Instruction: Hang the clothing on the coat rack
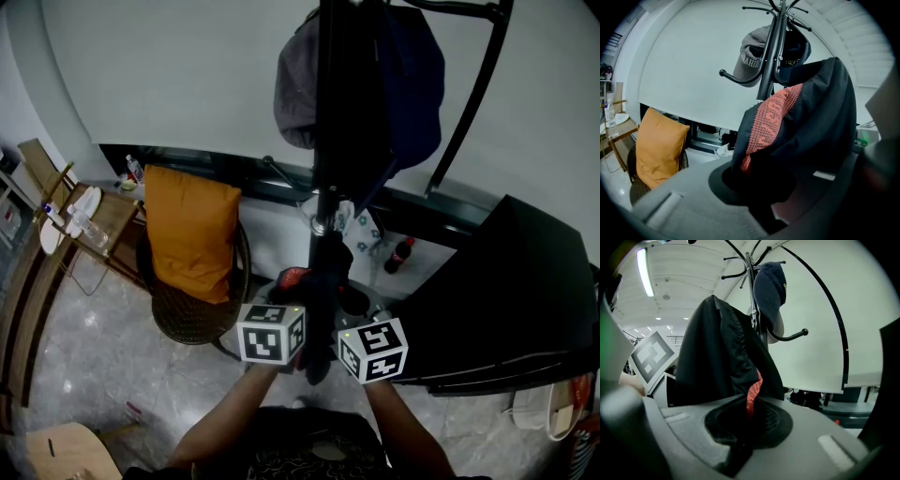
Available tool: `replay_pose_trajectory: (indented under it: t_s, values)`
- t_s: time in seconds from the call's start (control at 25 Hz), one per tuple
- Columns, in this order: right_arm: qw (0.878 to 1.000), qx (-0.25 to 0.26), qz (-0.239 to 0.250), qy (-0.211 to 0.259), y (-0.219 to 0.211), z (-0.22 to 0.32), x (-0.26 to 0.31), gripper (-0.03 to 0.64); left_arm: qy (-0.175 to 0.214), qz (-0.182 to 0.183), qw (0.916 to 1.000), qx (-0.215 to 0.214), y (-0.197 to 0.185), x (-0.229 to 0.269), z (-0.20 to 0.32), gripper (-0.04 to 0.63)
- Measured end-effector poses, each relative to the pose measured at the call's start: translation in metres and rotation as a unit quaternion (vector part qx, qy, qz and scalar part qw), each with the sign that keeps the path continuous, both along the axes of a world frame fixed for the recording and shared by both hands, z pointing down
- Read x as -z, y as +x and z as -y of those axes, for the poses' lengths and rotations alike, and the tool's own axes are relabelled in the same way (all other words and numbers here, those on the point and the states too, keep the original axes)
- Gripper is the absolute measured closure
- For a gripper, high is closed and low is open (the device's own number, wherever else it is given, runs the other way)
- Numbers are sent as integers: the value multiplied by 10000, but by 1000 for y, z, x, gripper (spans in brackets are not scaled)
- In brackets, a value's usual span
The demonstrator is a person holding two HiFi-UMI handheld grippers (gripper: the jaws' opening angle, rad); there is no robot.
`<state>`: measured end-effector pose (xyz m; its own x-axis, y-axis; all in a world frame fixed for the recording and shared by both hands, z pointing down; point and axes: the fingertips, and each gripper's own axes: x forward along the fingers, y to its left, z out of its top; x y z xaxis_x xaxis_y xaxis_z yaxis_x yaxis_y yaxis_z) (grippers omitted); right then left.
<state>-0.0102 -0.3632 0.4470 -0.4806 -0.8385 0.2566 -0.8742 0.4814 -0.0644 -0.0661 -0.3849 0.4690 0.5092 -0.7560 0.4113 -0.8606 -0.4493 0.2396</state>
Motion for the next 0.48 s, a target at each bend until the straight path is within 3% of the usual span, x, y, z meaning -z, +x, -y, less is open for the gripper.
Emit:
replay_pose_trajectory:
  t_s: [0.48]
  values:
    - [9999, -12, 34, -97, 1, -9, -5, 598, -50, 2, 10000, 21, -1, -4, -9, 575]
